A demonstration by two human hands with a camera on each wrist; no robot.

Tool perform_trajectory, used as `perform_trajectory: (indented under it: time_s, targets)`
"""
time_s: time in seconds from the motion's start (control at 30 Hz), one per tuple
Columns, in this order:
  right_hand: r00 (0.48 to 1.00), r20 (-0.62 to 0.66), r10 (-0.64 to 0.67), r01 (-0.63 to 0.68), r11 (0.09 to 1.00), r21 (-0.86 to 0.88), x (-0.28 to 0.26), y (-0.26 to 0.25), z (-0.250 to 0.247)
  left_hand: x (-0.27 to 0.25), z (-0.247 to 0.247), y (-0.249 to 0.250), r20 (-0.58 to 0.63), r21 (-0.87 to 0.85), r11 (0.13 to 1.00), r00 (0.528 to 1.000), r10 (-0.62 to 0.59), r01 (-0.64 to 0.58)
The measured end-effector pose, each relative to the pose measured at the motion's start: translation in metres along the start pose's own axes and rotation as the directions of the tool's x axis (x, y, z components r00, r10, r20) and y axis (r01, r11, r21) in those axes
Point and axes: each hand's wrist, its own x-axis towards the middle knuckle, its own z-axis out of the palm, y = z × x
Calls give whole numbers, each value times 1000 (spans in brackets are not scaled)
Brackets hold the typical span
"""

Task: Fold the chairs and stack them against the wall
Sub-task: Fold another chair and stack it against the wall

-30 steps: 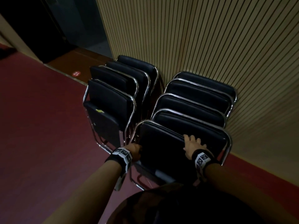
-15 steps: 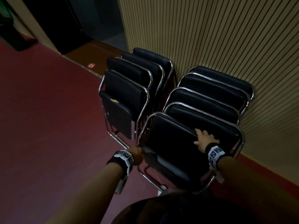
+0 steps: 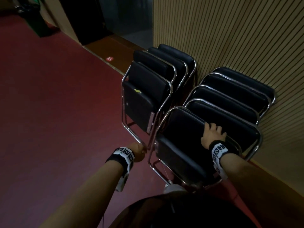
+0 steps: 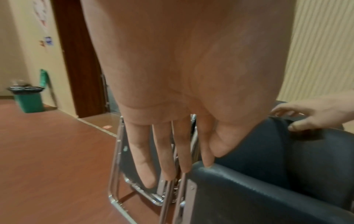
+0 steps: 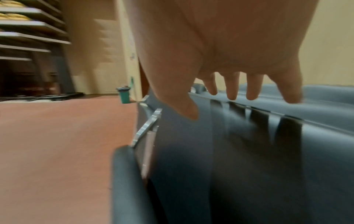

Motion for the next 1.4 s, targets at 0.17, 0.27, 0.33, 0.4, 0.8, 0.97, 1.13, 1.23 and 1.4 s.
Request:
perform_trajectory:
  time_s: [0.17, 0.27, 0.33, 0.4, 0.8, 0.97, 1.13, 1.23, 1.4]
  targets:
    - [988, -11, -156, 156, 988, -13, -22, -72, -12, -33, 14, -40, 28, -5, 999, 999, -43, 43]
    - [963, -6, -268, 268, 963, 4, -37, -124, -20, -55, 25, -64, 4, -45, 997, 998, -69, 69]
    - [926, 25, -376, 376, 927, -2, -52, -167, -22, -75, 34, -87, -14, -80, 991, 994, -107, 106]
    - [899, 76, -432, 433, 902, 7, -62, -195, -22, -88, 40, -97, -20, -121, 983, 989, -144, 140]
    - [153, 580, -800, 969, 5, -248, -234, -502, -3, -278, 153, -193, 20, -744, 403, 621, -784, 533]
    - [-226, 704, -673, 856, -483, -187, -378, -547, 22, -366, 233, -140, 262, -852, -72, 304, -916, 518]
    - [-456, 769, -448, 656, -753, -50, -532, -506, 60, -432, 307, -56, 483, -818, -429, 54, -874, 382]
    - [-551, 768, -326, 553, -832, 43, -594, -473, 76, -456, 342, -21, 569, -778, -549, -26, -822, 305]
    - [-564, 805, -186, 407, -910, 74, -682, -432, 116, -505, 406, 16, 630, -745, -633, -90, -772, 210]
